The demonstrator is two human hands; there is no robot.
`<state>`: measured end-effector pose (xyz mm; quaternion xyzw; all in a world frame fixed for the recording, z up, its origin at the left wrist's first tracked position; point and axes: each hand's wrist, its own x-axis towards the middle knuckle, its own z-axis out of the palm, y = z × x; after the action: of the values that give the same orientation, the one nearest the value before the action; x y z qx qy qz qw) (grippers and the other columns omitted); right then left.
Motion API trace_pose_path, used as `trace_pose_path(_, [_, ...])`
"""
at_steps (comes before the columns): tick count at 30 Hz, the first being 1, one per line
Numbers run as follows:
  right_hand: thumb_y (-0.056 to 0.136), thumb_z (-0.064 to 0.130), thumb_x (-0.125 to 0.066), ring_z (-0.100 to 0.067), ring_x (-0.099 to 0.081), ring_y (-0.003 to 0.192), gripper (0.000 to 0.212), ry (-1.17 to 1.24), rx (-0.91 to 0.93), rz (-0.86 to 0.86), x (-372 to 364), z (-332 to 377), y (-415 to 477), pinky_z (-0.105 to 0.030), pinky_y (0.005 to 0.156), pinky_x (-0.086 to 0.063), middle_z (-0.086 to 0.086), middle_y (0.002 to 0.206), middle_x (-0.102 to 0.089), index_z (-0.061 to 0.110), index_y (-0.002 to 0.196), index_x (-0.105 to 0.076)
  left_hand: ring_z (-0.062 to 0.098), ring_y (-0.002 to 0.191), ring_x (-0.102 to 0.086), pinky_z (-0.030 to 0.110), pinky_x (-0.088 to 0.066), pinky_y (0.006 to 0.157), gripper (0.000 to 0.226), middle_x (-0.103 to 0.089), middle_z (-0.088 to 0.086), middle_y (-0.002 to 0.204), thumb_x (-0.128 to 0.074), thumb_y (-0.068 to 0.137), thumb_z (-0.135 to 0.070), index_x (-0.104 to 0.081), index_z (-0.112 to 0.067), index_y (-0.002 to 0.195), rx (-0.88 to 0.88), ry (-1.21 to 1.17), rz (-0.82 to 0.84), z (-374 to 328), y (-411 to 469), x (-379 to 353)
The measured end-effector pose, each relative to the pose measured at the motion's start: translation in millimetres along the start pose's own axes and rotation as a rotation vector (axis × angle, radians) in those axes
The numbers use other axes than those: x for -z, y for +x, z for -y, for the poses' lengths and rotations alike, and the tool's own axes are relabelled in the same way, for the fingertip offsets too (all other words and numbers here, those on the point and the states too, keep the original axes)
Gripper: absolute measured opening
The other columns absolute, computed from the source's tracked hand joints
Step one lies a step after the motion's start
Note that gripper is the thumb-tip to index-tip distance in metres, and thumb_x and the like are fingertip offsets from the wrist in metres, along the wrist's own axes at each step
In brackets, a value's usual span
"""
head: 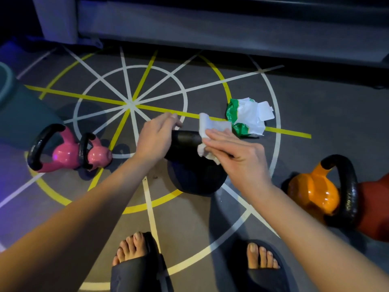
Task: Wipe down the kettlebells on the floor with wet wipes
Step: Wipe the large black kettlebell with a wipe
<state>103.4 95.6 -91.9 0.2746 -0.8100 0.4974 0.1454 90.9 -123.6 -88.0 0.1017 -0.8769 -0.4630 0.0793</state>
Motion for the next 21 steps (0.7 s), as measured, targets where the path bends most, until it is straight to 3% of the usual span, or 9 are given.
trace_pose_path(3, [0.085, 0.007, -0.075, -0.015, -0.073, 0.107, 0.016, -0.172, 0.155, 0.032, -28.9, 10.9, 23.2, -0.048, 0.114, -0.042, -0.006, 0.110, -0.077, 0.012, 0.098, -0.082, 0.022, 0.079, -0.059, 0.046, -0.042, 0.087, 0.048, -0.064, -0.004, 0.067, -0.035, 0.087, -0.046, -0.067, -0.026, 0.059, 0.076, -0.170, 0.019, 4.4, 2.9, -4.6])
trace_pose_path(5, [0.086, 0.004, -0.076, -0.016, -0.072, 0.108, 0.016, -0.198, 0.177, 0.060, -30.8, 10.6, 24.0, -0.050, 0.114, -0.041, -0.007, 0.112, -0.077, 0.012, 0.099, -0.082, 0.025, 0.073, -0.052, 0.045, -0.040, 0.077, 0.042, -0.057, -0.002, 0.061, -0.036, 0.082, -0.042, -0.060, -0.025, 0.052, 0.101, -0.193, -0.007, 8.7, 5.1, -4.9])
trace_pose_path(10, [0.097, 0.009, -0.067, -0.017, -0.065, 0.123, 0.021, -0.133, 0.111, 0.043, 10.6, -12.2, -18.5, -0.051, 0.119, -0.036, -0.009, 0.128, -0.069, 0.008, 0.115, -0.077, 0.026, 0.073, -0.055, 0.045, -0.042, 0.072, 0.043, -0.054, 0.009, 0.060, -0.034, 0.085, -0.029, -0.059, -0.010, 0.056, 0.028, -0.092, -0.006, 18.5, 5.4, -8.1])
trace_pose_path(15, [0.088, 0.000, -0.077, -0.014, -0.067, 0.119, 0.030, -0.128, 0.000, -0.001, 26.0, -13.8, -17.3, -0.052, 0.113, -0.044, -0.008, 0.122, -0.072, 0.007, 0.117, -0.075, 0.025, 0.071, -0.054, 0.044, -0.039, 0.069, 0.039, -0.052, 0.010, 0.058, -0.038, 0.082, -0.027, -0.058, -0.007, 0.056, -0.012, -0.055, -0.035, 18.6, 5.4, -9.3])
trace_pose_path(19, [0.089, 0.026, -0.073, -0.021, -0.066, 0.120, 0.030, -0.170, 0.005, 0.084, -1.8, -3.9, 8.8, -0.055, 0.113, -0.042, -0.007, 0.122, -0.072, 0.012, 0.116, -0.076, 0.025, 0.070, -0.053, 0.042, -0.038, 0.068, 0.037, -0.054, 0.010, 0.059, -0.039, 0.079, -0.029, -0.059, -0.009, 0.056, -0.006, -0.044, -0.063, 19.1, 5.2, -10.6])
trace_pose_path(21, [0.085, 0.024, -0.074, -0.023, -0.065, 0.118, 0.027, -0.230, 0.101, 0.117, -22.3, 4.2, 24.9, -0.056, 0.111, -0.040, -0.008, 0.117, -0.074, 0.012, 0.109, -0.080, 0.027, 0.068, -0.053, 0.042, -0.038, 0.065, 0.034, -0.056, 0.008, 0.058, -0.040, 0.080, -0.027, -0.059, -0.014, 0.055, -0.019, -0.052, -0.073, 20.9, 6.1, -10.6])
